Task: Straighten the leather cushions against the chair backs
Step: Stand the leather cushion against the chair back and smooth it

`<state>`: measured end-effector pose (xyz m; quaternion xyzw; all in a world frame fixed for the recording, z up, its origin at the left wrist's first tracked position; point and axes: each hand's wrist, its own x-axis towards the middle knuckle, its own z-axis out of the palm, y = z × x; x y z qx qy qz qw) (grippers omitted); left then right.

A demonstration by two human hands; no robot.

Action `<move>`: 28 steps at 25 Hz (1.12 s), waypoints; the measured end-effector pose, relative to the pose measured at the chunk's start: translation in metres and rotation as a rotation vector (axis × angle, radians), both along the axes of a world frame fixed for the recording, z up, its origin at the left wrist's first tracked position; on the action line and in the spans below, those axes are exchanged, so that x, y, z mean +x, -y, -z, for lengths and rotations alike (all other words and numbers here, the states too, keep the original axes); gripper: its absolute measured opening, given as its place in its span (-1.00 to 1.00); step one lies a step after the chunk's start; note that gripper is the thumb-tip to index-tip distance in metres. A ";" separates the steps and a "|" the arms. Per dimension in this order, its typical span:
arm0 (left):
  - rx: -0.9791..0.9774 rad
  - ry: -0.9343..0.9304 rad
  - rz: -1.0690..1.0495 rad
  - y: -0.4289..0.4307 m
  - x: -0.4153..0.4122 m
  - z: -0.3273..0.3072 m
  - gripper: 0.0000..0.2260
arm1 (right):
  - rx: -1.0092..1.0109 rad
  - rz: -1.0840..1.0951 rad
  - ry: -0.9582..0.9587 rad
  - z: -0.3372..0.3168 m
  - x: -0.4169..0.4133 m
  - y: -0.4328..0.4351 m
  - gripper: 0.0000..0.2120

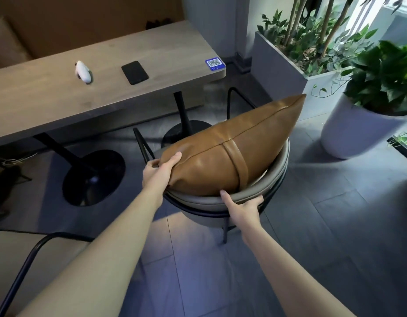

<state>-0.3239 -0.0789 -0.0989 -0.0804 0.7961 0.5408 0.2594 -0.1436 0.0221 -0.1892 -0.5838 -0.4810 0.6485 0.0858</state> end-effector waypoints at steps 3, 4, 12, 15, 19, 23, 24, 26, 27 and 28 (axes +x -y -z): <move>-0.209 -0.225 0.043 0.002 -0.022 -0.007 -0.20 | 0.005 -0.005 -0.007 0.004 -0.025 0.009 0.17; -0.338 -0.356 0.064 0.001 -0.027 -0.010 -0.24 | 0.017 -0.016 -0.011 0.001 -0.033 0.012 0.17; -0.641 -1.146 0.598 -0.020 0.015 -0.011 -0.41 | -0.120 -0.076 -0.052 -0.015 -0.062 0.021 0.51; -0.687 -1.128 0.859 -0.041 0.060 0.002 -0.13 | -0.046 -0.152 -0.051 -0.013 -0.028 0.006 0.04; -0.852 -1.065 0.851 -0.073 0.099 0.022 0.09 | 0.039 -0.117 0.001 -0.018 0.014 -0.044 -0.24; -0.964 -1.041 0.748 -0.095 0.108 0.036 0.13 | 0.019 -0.068 -0.006 -0.033 0.031 -0.098 -0.28; -0.979 -1.046 0.737 -0.096 0.106 0.039 0.12 | 0.027 -0.107 -0.008 -0.036 0.027 -0.110 -0.26; -0.982 -1.059 0.753 -0.090 0.103 0.042 0.11 | 0.000 -0.139 -0.022 -0.037 0.014 -0.125 -0.20; -0.987 -1.065 0.757 -0.089 0.102 0.044 0.12 | -0.031 -0.168 -0.030 -0.035 0.003 -0.131 -0.21; -0.993 -1.066 0.757 -0.088 0.101 0.046 0.12 | -0.020 -0.206 -0.021 -0.033 -0.006 -0.133 -0.25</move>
